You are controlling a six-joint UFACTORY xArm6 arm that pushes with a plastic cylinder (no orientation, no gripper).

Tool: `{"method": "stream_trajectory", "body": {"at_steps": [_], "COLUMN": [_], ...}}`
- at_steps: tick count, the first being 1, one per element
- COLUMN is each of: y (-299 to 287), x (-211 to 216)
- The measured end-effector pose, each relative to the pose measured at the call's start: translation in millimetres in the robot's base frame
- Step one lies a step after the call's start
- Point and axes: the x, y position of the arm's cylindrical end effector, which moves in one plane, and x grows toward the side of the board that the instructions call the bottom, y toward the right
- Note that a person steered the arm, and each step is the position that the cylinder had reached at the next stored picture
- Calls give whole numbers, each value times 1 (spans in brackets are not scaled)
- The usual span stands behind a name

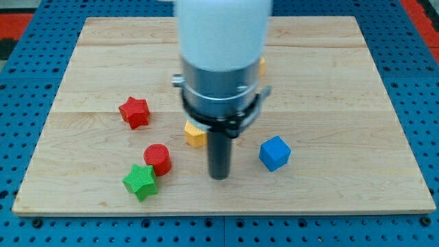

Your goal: Slightly push the yellow hexagon to the top of the board

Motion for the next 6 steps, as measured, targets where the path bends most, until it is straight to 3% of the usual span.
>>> {"method": "stream_trajectory", "body": {"at_steps": [5, 6], "y": [-56, -56], "x": [-55, -88]}}
